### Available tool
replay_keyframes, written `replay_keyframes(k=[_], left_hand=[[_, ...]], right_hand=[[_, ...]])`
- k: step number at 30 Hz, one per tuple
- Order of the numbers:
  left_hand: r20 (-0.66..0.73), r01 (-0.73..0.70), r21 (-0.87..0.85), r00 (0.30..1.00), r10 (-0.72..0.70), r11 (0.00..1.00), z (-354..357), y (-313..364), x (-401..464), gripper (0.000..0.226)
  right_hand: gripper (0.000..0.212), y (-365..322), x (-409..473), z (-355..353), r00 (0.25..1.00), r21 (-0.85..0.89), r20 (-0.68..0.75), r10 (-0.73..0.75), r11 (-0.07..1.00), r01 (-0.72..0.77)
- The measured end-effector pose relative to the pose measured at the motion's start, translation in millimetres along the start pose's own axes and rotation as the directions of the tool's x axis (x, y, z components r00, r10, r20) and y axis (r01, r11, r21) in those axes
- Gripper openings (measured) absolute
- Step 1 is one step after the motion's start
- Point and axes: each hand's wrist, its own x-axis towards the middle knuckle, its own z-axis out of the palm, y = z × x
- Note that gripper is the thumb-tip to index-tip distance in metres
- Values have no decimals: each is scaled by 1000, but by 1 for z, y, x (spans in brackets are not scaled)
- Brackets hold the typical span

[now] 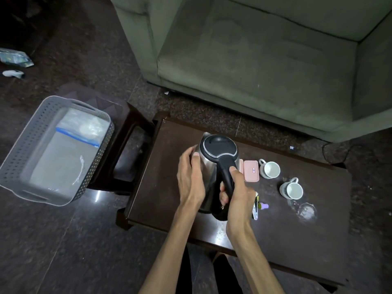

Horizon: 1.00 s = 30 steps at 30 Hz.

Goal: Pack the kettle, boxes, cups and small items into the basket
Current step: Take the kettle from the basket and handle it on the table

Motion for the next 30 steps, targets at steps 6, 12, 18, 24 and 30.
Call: replay_keyframes(k=[6,12,18,24,30], left_hand=[[-12,112,99,994,-111,989,-4,-20,-3,60],[-22,115,119,993,-113,986,-13,-24,-5,59],[-21,142,153,990,-140,978,-25,-32,-9,64],[43,178,266,980,-196,947,-32,-44,1,52],[80,186,346,971,-227,919,-35,-55,11,47]], right_hand=[[54,11,2,0,993,-70,57,100,993,-96],[54,16,-3,4,989,-82,62,132,989,-126],[54,27,-11,11,980,-65,49,193,980,-190],[49,40,-13,19,964,28,35,263,964,-264],[50,45,-9,26,932,119,29,362,924,-363]])
